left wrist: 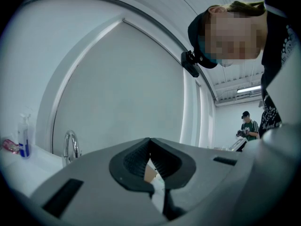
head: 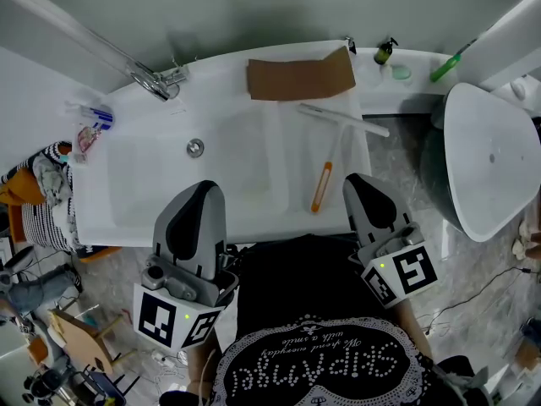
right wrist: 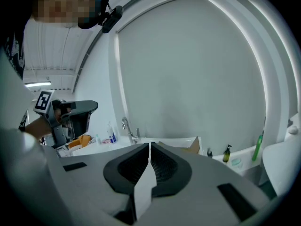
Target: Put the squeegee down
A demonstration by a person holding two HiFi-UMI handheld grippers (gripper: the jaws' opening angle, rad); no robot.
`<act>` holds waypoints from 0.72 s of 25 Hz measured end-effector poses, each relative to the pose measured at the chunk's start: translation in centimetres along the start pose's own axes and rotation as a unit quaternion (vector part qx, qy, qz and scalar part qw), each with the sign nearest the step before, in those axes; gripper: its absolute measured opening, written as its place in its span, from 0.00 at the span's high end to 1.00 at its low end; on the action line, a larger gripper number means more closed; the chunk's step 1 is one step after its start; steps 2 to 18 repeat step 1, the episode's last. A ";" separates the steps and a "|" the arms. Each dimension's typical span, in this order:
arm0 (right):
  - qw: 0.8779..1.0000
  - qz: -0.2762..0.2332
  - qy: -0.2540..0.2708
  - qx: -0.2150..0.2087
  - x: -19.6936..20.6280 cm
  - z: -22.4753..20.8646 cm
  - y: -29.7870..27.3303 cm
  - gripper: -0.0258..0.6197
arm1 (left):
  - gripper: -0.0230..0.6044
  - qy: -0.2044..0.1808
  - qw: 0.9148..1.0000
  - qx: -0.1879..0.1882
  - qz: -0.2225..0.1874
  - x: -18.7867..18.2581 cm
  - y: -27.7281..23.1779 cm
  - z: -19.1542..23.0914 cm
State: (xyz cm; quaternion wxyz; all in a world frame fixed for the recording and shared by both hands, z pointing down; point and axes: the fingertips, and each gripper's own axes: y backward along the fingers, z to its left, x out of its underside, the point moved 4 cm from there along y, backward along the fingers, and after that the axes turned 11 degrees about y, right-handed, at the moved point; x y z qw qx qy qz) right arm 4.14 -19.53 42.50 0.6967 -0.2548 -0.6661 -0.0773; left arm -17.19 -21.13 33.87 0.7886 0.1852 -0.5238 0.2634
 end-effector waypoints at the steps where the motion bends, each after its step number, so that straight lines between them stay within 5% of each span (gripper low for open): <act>1: 1.000 0.000 0.000 0.000 0.0 0.0 0.0 0.91 | 0.96 0.000 1.000 0.000 0.000 0.0 0.0 0.0; 18: 1.000 0.000 0.000 0.000 0.0 0.0 0.0 0.91 | 0.96 0.000 1.000 0.000 0.000 0.0 0.0 0.0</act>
